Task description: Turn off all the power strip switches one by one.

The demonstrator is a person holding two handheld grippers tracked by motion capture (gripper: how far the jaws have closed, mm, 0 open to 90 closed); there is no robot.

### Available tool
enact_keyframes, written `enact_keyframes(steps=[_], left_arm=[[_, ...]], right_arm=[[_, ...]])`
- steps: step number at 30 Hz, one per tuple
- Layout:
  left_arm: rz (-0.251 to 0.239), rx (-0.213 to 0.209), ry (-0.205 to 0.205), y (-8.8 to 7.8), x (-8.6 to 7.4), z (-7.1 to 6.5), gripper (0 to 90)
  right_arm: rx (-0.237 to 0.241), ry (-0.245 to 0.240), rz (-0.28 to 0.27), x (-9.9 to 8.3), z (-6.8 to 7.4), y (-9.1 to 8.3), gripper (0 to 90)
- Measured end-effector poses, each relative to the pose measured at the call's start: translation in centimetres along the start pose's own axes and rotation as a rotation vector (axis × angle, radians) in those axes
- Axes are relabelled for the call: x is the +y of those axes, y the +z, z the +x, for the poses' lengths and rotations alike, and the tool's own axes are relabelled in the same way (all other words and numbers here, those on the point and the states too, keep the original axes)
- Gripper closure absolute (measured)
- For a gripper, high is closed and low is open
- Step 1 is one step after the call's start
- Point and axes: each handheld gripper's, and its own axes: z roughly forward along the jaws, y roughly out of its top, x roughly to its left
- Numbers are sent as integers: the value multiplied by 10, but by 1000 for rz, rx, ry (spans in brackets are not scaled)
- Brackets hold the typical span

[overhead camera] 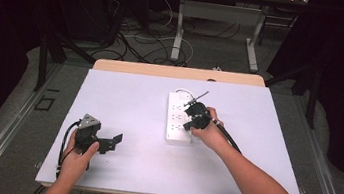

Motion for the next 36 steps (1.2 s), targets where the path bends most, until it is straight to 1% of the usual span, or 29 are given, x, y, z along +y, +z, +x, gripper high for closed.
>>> enact_keyframes(steps=[1,3,4,5,6,7,8,9,10,11,12,13,15,17,18,19,20,22,24,25,26,27,28,29,30,33,34,35,36], left_arm=[[0,0,0,0,0,0,15],[-7,1,-2,0,0,0,15],[-12,3,-3,0,0,0,15],[-12,3,-4,0,0,0,15],[-14,3,-2,1,0,0,15],[-12,3,-4,0,0,0,15],[-11,3,-2,1,0,0,15],[-10,3,-2,1,0,0,15],[-1,1,-1,0,0,0,15],[0,0,-1,0,0,0,15],[0,0,-1,0,0,0,15],[0,0,-1,0,0,0,15],[-11,3,-3,0,0,0,15],[-11,3,-4,0,0,0,15],[-11,3,-3,0,0,0,15],[-11,3,-3,1,0,0,15],[-3,1,-2,0,0,0,15],[-1,1,-1,0,0,0,15],[-1,1,-1,0,0,0,15],[-1,0,-1,0,0,0,15],[-1,0,-2,1,0,0,15],[-1,-1,-2,1,0,0,15],[-9,2,-1,2,0,-1,15],[-5,3,2,2,0,-1,15],[3,-1,4,1,1,-1,15],[-7,0,0,2,1,-1,15],[-8,1,0,2,1,-1,15],[-8,2,0,2,0,-1,15],[2,-2,2,1,1,-1,15]], right_arm=[[8,24,-41,-1,1,3,900],[8,25,-41,-1,1,3,900],[6,22,-22,-1,1,1,900],[7,10,-39,-1,0,3,900],[9,12,21,0,0,-2,900],[10,21,-55,-3,0,3,900],[20,49,-78,-3,2,5,900],[21,39,-64,-3,1,4,900],[19,11,-16,-1,0,1,900],[20,13,-37,-2,0,2,900],[20,29,-45,-2,0,2,900],[22,32,-59,-3,0,3,900],[22,32,-57,-3,0,3,900],[19,28,-52,-3,0,3,900],[17,35,-52,-3,1,3,900],[18,21,-45,-3,0,2,900],[19,26,-42,-3,0,2,900],[21,28,-50,-3,0,3,900],[8,8,-26,-4,-2,2,900],[14,18,-8,-4,-1,2,900],[14,-3,38,-3,-3,-1,900],[25,15,-37,-5,-2,4,900],[22,11,-10,-5,-3,2,900],[21,8,0,-4,-3,1,900],[21,12,-12,-5,-3,2,900],[17,22,-45,-6,-1,4,900],[17,15,-52,-6,-1,4,900],[20,17,-38,-6,-2,3,900],[24,9,-31,-5,-3,3,900]])
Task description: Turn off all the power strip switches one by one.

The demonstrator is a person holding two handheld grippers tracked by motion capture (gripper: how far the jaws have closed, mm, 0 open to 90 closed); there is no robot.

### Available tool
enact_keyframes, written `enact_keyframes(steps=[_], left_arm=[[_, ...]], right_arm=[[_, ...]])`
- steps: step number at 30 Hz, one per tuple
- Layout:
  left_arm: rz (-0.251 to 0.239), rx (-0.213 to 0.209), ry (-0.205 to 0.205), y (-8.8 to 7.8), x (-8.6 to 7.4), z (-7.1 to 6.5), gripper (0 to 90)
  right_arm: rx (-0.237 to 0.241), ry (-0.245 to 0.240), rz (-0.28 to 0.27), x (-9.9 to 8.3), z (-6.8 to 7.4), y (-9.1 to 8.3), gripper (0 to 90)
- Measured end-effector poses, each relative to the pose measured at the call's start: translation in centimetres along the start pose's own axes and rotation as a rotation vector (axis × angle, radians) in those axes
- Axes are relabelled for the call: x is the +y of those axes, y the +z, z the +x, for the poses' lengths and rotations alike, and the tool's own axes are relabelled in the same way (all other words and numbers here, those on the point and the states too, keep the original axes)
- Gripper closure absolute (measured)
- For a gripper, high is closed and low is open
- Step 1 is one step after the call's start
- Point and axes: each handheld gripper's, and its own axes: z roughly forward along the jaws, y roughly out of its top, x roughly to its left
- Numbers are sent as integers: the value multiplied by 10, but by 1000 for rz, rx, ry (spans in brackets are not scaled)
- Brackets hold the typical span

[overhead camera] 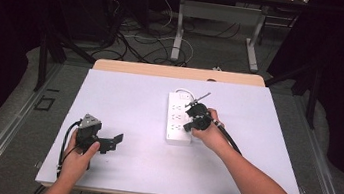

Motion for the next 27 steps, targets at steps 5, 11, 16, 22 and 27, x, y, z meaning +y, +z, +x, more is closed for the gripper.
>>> enact_keyframes(steps=[5,11,16,22,27], left_arm=[[1,-2,-4,-1,-1,1,15],[2,0,-7,-3,-1,2,15],[-11,8,-11,-1,-2,1,15],[-15,7,-10,-1,-2,1,15],[-14,7,-13,-1,-2,1,15]], right_arm=[[6,23,17,0,2,-2,900],[16,16,-6,-1,2,-1,900],[15,46,-100,-5,5,2,900],[1,8,-21,-6,2,-8,890],[7,24,38,-9,1,-18,859]])
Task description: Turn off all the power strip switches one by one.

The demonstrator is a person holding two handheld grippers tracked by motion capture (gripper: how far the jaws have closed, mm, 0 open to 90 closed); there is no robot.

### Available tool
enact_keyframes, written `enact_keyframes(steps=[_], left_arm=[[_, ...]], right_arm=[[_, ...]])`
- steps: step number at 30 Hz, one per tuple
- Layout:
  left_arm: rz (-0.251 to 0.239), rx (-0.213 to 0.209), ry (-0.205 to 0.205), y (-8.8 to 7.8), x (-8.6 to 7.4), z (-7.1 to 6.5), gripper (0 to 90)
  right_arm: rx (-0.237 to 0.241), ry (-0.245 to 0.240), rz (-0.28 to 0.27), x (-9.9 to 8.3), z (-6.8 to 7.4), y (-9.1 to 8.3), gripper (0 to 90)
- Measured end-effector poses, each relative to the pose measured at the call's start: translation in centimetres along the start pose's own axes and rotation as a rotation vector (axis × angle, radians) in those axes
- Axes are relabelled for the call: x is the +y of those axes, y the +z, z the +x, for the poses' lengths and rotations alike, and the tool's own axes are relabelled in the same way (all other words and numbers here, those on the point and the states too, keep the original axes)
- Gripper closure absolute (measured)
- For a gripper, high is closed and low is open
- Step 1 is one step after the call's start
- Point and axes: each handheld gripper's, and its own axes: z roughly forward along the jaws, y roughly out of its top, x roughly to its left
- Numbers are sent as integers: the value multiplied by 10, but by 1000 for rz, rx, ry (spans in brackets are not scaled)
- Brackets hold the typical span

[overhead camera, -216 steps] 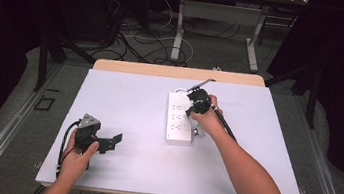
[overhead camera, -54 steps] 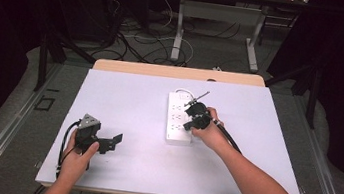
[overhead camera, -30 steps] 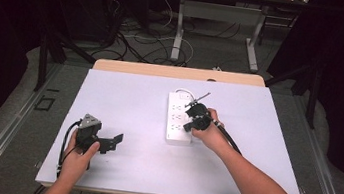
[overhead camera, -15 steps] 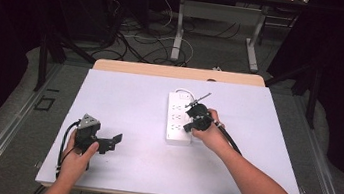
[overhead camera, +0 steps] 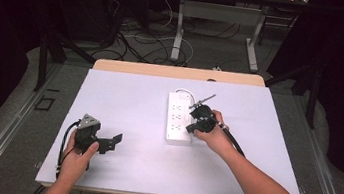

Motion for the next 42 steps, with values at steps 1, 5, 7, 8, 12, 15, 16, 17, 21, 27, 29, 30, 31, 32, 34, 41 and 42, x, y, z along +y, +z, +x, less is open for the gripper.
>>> enact_keyframes(steps=[1,5,7,8,12,15,16,17,21,27,29,30,31,32,34,41,42], left_arm=[[-1,-1,1,0,0,0,15],[18,-7,4,-2,1,1,15],[17,-8,4,-2,1,1,15],[16,-7,3,-2,1,1,15],[2,3,1,-1,0,0,15],[1,4,3,-1,0,0,15],[0,5,3,-1,0,0,15],[-1,4,2,-1,0,0,15],[0,6,2,-1,0,0,15],[0,6,4,-1,0,0,15],[-1,6,3,-1,1,0,15],[-2,7,2,-1,0,0,15],[-2,7,0,-1,0,0,15],[-2,7,-2,-1,0,0,15],[-1,8,0,-1,0,0,15],[-2,9,-3,-2,0,0,15],[-2,9,-2,-1,0,0,15]], right_arm=[[-5,-4,-84,-3,-1,5,854],[9,17,-91,-9,-2,-2,823],[2,26,-66,-11,-3,-7,796],[3,37,-65,-13,-3,-9,792],[12,42,-97,-20,-5,-15,756],[9,43,-111,-27,-7,-19,723],[10,50,-112,-29,-8,-21,703],[10,46,-115,-31,-8,-22,686],[19,37,-135,-41,-11,-28,629],[-8,27,-154,-59,-11,-33,548],[-31,23,-169,-66,-12,-35,521],[-32,36,-174,-69,-13,-37,505],[-30,47,-184,-73,-13,-38,494],[-33,51,-196,-77,-15,-39,485],[-48,67,-210,-84,-17,-41,449],[-120,102,-235,-110,-25,-51,339],[-130,111,-243,-113,-25,-52,322]])
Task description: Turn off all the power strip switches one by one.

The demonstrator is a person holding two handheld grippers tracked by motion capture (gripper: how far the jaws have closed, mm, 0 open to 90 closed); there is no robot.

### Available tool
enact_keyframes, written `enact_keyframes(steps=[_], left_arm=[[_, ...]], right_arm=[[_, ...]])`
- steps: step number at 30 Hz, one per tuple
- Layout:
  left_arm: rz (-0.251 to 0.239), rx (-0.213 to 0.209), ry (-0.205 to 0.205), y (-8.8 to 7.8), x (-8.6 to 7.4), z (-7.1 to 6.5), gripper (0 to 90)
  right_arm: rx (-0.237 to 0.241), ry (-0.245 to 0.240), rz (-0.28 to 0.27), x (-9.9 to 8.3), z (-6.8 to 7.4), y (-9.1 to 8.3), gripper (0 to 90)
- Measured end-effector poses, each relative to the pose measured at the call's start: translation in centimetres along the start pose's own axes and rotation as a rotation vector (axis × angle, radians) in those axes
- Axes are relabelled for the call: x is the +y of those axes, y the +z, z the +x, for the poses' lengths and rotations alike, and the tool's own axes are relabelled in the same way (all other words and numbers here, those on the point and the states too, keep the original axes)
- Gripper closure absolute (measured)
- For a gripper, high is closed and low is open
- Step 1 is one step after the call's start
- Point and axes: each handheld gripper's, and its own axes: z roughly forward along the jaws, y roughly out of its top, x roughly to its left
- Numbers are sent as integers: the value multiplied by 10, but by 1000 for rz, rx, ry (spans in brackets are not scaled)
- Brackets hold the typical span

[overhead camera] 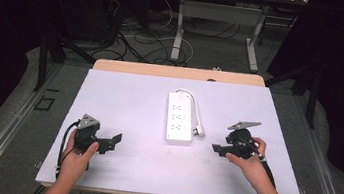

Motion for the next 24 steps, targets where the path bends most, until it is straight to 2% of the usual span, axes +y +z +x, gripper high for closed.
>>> enact_keyframes(steps=[3,4,9,17,24], left_arm=[[0,0,1,0,0,0,15],[0,0,0,0,0,0,15],[0,1,2,0,0,0,15],[-3,2,0,0,0,1,15],[-6,-1,0,0,0,1,14]], right_arm=[[-20,-12,-27,-8,-4,-6,310],[-26,10,-41,-11,-4,-8,300],[-59,38,-52,-23,-8,-15,287],[-105,120,-108,-41,-19,-20,181],[-134,150,-140,-47,-25,-23,142]])
